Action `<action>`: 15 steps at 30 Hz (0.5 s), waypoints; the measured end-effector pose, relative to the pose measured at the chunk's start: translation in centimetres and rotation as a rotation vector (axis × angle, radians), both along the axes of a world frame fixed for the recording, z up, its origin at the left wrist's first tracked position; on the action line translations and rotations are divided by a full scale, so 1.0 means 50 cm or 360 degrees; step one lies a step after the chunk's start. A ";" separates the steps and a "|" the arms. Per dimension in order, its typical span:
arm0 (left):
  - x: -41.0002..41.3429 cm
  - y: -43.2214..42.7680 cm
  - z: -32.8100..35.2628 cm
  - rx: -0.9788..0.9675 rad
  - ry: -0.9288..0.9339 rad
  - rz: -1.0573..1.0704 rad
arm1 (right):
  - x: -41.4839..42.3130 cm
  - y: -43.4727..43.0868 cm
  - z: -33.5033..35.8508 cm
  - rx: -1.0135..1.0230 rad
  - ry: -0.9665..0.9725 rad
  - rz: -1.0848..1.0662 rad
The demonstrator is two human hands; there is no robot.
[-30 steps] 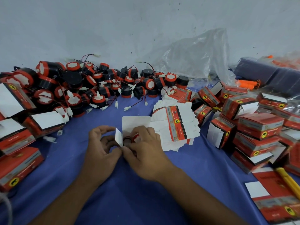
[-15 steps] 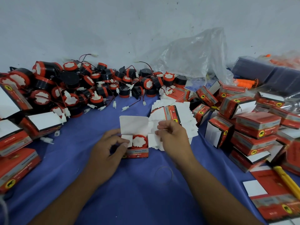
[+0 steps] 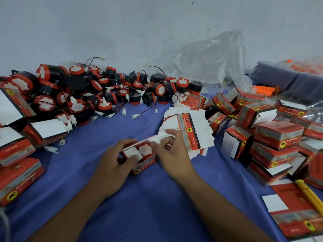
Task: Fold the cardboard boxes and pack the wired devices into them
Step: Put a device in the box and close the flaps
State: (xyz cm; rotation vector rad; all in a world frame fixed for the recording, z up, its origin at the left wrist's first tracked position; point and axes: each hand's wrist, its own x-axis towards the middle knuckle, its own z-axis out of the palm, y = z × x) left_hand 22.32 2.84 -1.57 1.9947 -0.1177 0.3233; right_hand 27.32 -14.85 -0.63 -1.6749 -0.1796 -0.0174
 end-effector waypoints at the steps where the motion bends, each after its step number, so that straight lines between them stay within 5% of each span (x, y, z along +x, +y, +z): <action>1: 0.001 0.002 -0.004 -0.0005 0.0016 0.0028 | 0.000 0.002 0.001 0.0001 -0.0010 -0.0077; 6: 0.008 -0.002 -0.021 -0.0101 0.0005 0.0165 | -0.004 0.000 -0.009 -0.0114 0.0009 -0.0201; 11: 0.005 -0.003 -0.018 -0.0063 -0.0088 0.0161 | -0.017 0.000 -0.005 -0.0489 -0.0645 0.0118; 15: -0.004 -0.006 -0.003 0.0056 -0.0160 0.0060 | -0.009 0.006 -0.007 -0.0532 -0.0553 0.0134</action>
